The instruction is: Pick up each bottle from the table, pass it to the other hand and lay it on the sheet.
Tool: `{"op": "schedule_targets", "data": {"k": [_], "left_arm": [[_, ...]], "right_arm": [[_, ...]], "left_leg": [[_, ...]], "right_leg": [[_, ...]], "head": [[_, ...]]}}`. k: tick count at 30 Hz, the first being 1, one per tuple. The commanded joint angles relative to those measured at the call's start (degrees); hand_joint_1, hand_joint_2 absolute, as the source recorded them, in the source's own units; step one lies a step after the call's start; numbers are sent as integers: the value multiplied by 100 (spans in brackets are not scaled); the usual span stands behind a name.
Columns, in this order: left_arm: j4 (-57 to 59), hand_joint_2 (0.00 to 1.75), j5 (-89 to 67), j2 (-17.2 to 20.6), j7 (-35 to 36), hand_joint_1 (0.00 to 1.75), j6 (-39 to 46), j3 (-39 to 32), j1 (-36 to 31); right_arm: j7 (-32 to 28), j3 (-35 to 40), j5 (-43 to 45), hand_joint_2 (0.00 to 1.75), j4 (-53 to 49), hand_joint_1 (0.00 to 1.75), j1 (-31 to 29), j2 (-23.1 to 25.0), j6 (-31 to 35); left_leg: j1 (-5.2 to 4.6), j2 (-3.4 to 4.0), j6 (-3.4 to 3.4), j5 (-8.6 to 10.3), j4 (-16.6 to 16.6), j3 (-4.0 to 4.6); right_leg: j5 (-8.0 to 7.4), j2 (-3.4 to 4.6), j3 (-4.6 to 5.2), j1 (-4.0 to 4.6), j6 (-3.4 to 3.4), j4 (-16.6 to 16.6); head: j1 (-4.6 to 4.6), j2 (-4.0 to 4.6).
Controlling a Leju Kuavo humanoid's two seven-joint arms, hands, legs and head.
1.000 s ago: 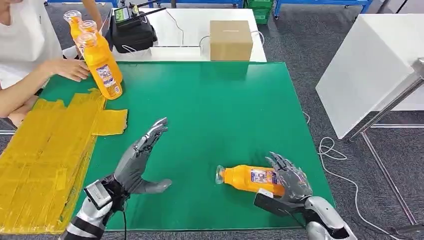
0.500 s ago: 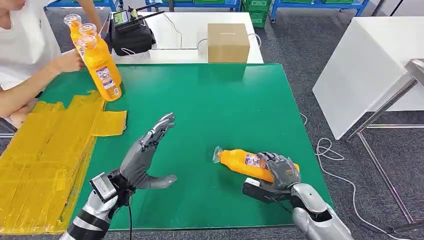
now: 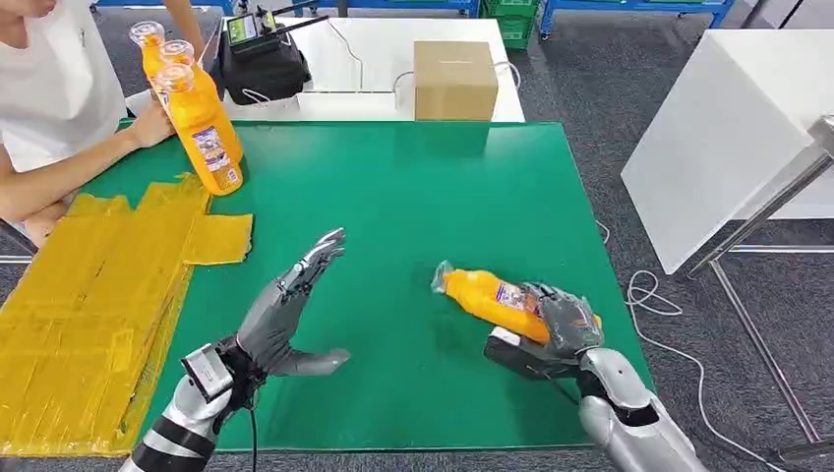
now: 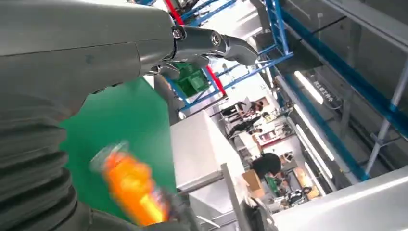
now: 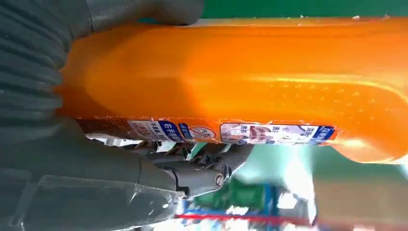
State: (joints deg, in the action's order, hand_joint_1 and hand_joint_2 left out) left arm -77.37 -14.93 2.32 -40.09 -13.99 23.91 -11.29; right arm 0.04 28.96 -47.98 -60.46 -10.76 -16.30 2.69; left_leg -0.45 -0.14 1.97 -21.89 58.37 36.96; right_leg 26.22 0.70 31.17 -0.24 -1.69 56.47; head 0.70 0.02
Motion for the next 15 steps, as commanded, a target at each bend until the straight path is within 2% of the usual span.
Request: {"op": "schedule_targets", "data": {"k": [1,3,7,9,13,15], "left_arm": [[18,175,-102,-13,240,0,-160,-118,-68],[222,175,-104,-31,569,0,-291,-42,-203],[365,175,-90,-69,676,0,-298,-7,-287],[536,175,49,-105,1075,0,-386,30,-384],[1005,175,448,-82,1952,0,-444,112,-657],[1079,175,536,-45,1996,0,-441,125,-720]], "right_arm": [[-382,-1239,607,175,-635,175,-128,977,668],[-541,-1633,864,175,-1006,175,-143,1379,1116],[-573,-1693,928,175,-1118,175,-174,1479,1176],[-839,-1973,1298,175,-1157,175,-128,1702,1472],[-1161,-2040,2300,175,-1210,175,-2,1917,1079],[-1236,-1960,2490,175,-1134,175,19,1953,940]], "left_leg": [[0,2,-9,-5,-2,-4],[1,0,-12,-5,0,1],[1,-9,-9,-3,0,23],[5,-15,-13,-5,-1,16],[2,-21,-15,-2,-5,19],[5,-22,-13,-3,-6,23]], "right_leg": [[5,-2,-2,-1,4,-2],[7,-2,6,-1,6,2],[6,-14,24,0,5,3],[11,-23,16,1,7,0],[12,-29,21,-2,9,-3],[12,-28,24,0,9,-5]], "head": [[-2,0],[2,0],[2,0],[0,0],[4,0],[2,0]]}}
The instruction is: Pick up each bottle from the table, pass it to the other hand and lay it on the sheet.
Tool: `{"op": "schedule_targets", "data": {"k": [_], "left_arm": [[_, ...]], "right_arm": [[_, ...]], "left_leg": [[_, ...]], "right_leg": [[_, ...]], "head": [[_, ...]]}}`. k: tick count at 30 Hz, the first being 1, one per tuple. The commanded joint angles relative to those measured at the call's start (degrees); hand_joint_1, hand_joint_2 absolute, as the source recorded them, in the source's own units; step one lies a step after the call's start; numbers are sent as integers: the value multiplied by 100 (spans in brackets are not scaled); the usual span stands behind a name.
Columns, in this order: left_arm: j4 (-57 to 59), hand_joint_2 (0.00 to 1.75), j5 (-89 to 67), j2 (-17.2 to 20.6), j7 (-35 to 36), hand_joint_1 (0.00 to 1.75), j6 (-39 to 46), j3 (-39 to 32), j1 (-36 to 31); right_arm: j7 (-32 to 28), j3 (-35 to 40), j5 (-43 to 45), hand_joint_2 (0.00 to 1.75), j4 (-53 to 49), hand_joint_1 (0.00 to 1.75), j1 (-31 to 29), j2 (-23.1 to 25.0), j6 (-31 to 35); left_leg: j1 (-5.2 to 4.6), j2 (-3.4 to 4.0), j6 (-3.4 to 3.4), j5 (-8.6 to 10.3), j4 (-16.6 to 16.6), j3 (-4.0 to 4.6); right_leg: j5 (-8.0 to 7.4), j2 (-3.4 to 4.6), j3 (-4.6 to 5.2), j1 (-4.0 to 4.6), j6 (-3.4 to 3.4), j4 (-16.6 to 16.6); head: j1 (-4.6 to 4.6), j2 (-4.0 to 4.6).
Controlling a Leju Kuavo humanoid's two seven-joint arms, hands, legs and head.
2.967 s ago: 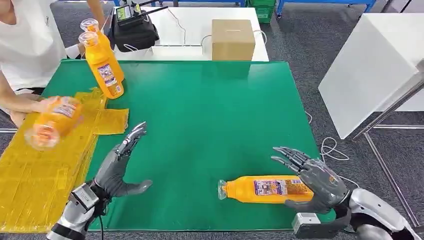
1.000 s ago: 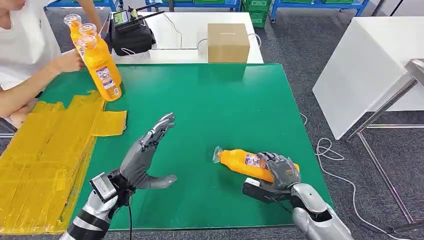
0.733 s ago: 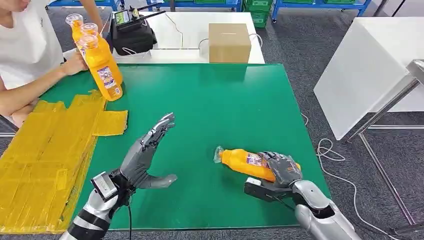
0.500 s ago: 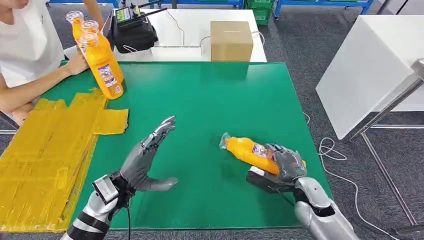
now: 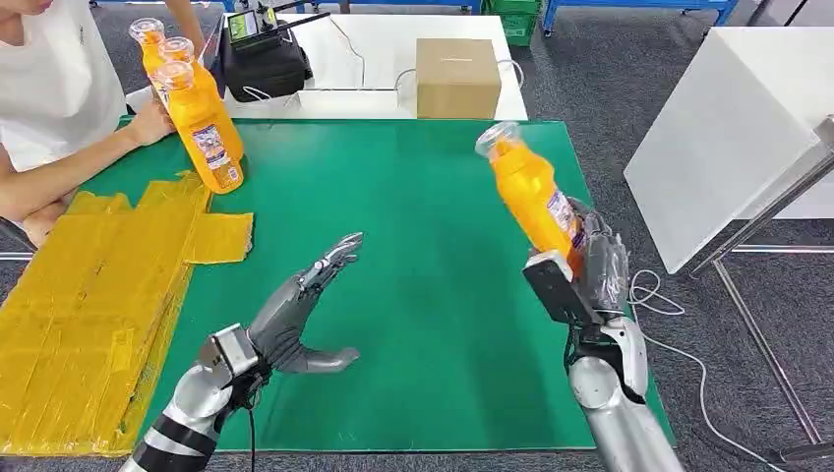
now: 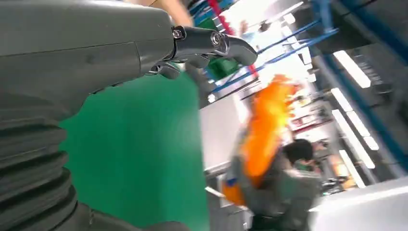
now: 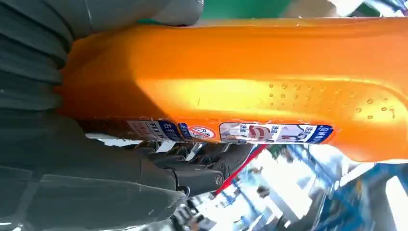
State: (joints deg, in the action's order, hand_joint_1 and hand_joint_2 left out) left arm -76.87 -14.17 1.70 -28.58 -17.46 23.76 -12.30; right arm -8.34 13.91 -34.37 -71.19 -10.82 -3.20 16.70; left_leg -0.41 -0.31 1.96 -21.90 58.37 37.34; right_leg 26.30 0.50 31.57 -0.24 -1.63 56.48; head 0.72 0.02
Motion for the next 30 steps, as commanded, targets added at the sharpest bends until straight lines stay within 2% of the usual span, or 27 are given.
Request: {"op": "schedule_targets", "data": {"k": [1,5,6,10,12,14,15,20,30], "left_arm": [[1034,175,471,25,846,0,-94,134,-628],[1027,175,564,27,914,0,-106,146,-625],[1091,175,695,8,1066,0,-80,114,-667],[1291,175,982,-42,1322,0,56,95,-882],[1348,175,1038,-59,1367,0,170,132,-957],[1358,175,944,-132,1501,0,466,158,-999],[1360,175,1045,-179,1543,0,469,118,-997],[1409,175,1392,-229,1646,0,548,1,-1005],[1449,175,1624,-245,1695,0,593,-77,-1036]], "right_arm": [[-410,-444,1135,175,-47,175,31,657,-450],[-471,-428,1319,175,2,175,10,639,-570],[-525,-335,1546,175,70,175,8,641,-866],[-725,205,1684,175,605,175,-44,815,-1126],[-712,595,1668,175,977,175,-153,869,-1159],[-603,794,1558,175,1315,175,-222,900,-1022],[-611,862,1555,175,1449,175,-243,907,-1020],[-630,1186,1489,175,2105,175,-322,1010,-1105],[-631,1478,1261,175,2128,175,-420,1088,-1052]], "left_leg": [[0,-3,-16,-3,-9,-23],[0,-3,-14,-5,-6,-17],[-1,-3,-19,-9,-9,-29],[1,-2,-20,-9,-8,-29],[4,2,-17,-7,-6,-20],[6,14,-32,-11,-19,-47],[7,10,-12,-5,-5,-9],[6,8,-17,-8,-11,-25],[3,-1,-15,-7,-4,1]], "right_leg": [[5,-10,-24,0,5,-8],[6,-8,-18,-1,4,-5],[10,-10,-30,-2,6,-8],[9,-9,-33,1,5,-10],[5,-4,-24,4,5,-9],[6,4,-46,5,12,-21],[0,6,-13,7,4,-10],[5,1,-28,7,4,-15],[6,-5,-4,2,4,-4]], "head": [[0,0],[-2,0],[-2,0],[0,0],[-2,0],[2,0],[-2,0],[0,0],[0,0]]}}
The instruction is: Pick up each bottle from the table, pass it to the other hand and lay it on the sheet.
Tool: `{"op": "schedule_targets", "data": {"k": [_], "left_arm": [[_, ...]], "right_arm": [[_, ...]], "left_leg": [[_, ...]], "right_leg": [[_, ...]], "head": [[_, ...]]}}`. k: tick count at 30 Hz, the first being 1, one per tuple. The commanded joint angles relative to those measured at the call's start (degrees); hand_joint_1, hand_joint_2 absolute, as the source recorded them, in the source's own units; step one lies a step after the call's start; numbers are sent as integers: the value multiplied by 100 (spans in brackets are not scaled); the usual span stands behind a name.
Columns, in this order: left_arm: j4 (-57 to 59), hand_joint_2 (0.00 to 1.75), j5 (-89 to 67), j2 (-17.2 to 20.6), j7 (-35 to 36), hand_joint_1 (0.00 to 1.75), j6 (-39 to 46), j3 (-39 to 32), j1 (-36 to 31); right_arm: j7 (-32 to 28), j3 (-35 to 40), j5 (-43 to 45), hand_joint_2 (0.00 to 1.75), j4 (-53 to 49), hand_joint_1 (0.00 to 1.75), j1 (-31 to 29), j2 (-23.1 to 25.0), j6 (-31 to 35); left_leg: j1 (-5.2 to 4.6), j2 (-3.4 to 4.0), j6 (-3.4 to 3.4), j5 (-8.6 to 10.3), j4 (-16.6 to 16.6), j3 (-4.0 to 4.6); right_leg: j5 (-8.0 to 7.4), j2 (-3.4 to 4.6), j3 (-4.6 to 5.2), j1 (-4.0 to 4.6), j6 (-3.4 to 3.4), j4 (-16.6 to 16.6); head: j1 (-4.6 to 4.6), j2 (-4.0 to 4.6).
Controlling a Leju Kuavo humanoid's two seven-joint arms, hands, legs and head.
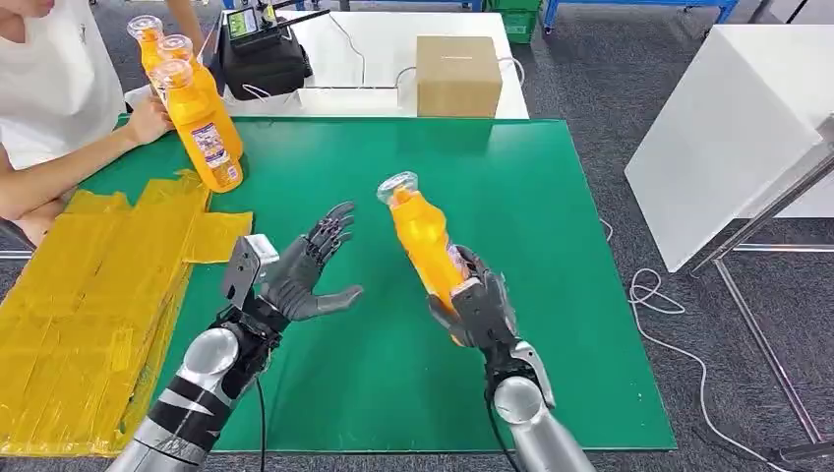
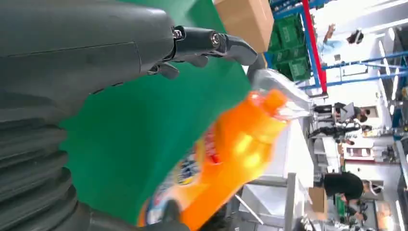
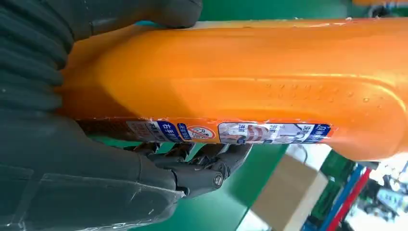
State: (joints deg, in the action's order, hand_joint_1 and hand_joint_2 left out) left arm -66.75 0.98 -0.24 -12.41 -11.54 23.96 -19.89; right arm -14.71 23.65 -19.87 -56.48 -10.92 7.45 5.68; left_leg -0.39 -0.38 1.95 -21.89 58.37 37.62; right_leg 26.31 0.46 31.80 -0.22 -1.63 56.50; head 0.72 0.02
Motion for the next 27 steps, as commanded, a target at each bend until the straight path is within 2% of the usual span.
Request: {"op": "schedule_targets", "data": {"k": [1,3,5,6,9,12,22,23,27], "left_arm": [[436,175,109,-50,78,0,0,-96,-277],[436,175,109,-50,78,0,0,-96,-277],[436,175,109,-50,78,0,0,-96,-277],[436,175,109,-50,78,0,0,-96,-277],[453,175,120,-53,82,0,0,-96,-281],[521,175,176,-46,86,0,29,-89,-283],[647,175,294,-46,4,0,48,-131,-265],[657,175,297,-47,3,0,47,-131,-267],[745,175,374,-68,15,0,10,-149,-307]], "right_arm": [[6,503,-189,175,658,175,-409,22,50],[6,503,-189,175,658,175,-409,22,50],[6,503,-189,175,658,175,-409,22,50],[6,503,-189,175,658,175,-409,22,50],[12,519,-191,175,689,175,-424,37,43],[-49,585,-174,175,719,175,-464,83,119],[-241,587,126,175,-67,175,-365,96,465],[-246,594,124,175,-74,175,-365,96,474],[-422,776,-71,175,-158,175,-353,146,670]], "left_leg": [[2,12,-17,-12,-4,-34],[1,6,-8,-3,-3,-11],[1,6,-17,-11,-6,-34],[1,3,-9,-4,-3,-14],[1,4,-16,-11,-5,-32],[2,5,-10,-6,-2,-16],[-1,7,-18,-13,-2,-33],[0,7,-10,-5,-1,-11],[1,6,-18,-13,-2,-32]], "right_leg": [[7,5,-33,1,4,-8],[1,2,-10,1,2,-4],[9,-1,-33,0,4,-8],[3,-1,-13,1,2,-4],[9,-3,-33,0,3,-8],[4,0,-16,2,2,-5],[12,-1,-32,-2,4,-4],[4,2,-10,0,2,-2],[12,-2,-32,0,4,-5]], "head": [[0,0],[0,0],[0,0],[2,0],[2,0],[2,0],[0,0],[2,0],[0,0]]}}
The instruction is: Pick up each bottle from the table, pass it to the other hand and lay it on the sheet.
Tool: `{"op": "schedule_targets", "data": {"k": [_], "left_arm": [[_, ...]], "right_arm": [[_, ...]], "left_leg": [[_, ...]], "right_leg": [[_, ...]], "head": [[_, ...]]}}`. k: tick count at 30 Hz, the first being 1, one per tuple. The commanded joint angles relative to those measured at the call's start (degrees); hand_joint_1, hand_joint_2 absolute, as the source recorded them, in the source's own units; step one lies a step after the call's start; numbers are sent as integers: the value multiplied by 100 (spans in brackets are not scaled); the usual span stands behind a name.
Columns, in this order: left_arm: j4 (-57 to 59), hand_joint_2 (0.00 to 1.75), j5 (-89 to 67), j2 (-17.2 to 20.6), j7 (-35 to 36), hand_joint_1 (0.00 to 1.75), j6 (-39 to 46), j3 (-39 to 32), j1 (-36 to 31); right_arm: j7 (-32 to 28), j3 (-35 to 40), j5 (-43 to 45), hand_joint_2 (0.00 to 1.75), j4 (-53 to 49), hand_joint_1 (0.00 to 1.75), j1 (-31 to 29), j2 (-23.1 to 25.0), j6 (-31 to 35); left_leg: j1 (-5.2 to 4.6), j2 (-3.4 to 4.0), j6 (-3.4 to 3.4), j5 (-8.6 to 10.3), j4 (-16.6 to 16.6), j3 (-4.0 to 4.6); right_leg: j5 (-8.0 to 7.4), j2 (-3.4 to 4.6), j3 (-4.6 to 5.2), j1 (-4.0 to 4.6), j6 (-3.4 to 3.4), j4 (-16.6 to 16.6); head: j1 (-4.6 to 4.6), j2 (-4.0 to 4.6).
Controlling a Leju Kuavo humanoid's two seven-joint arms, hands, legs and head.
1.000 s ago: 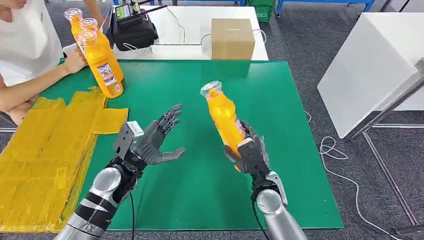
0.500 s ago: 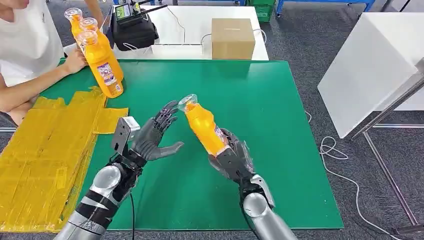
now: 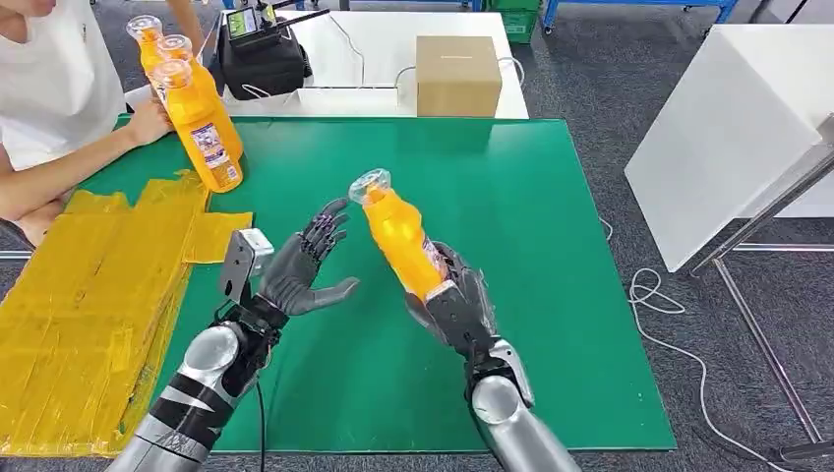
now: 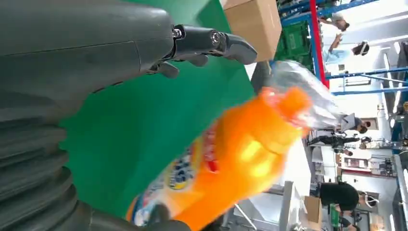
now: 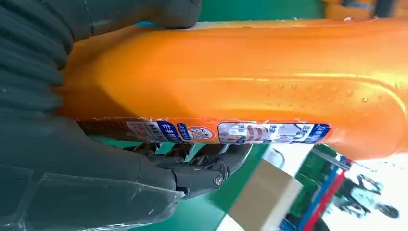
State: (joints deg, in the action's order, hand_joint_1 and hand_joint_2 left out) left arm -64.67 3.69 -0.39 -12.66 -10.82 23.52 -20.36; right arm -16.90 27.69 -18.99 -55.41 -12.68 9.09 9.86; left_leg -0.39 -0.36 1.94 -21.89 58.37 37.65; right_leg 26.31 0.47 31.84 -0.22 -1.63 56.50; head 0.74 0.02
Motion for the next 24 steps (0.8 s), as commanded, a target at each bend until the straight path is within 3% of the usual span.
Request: {"op": "schedule_targets", "data": {"k": [1,17,19,24], "left_arm": [[559,175,138,-58,41,0,-83,-110,-275],[577,175,527,-66,58,0,-428,-122,-308],[654,175,716,-72,47,0,-632,-86,-395],[780,175,948,-98,5,0,-810,38,-551]], "right_arm": [[-277,454,-252,175,-299,175,-164,9,349],[-307,978,-608,175,368,175,-383,157,452],[-592,1120,-535,175,520,175,-464,159,187],[-866,1422,-720,175,1260,175,-681,303,232]], "left_leg": [[-1,5,-14,-10,-3,-27],[2,9,-12,-8,-4,-24],[1,6,-12,-6,-4,-21],[3,3,-8,-1,-2,-8]], "right_leg": [[8,-1,-27,-2,3,-4],[5,2,-23,1,2,-6],[5,0,-21,0,2,-6],[1,-1,-8,3,2,-4]], "head": [[-2,0],[0,0],[0,0],[0,0]]}}
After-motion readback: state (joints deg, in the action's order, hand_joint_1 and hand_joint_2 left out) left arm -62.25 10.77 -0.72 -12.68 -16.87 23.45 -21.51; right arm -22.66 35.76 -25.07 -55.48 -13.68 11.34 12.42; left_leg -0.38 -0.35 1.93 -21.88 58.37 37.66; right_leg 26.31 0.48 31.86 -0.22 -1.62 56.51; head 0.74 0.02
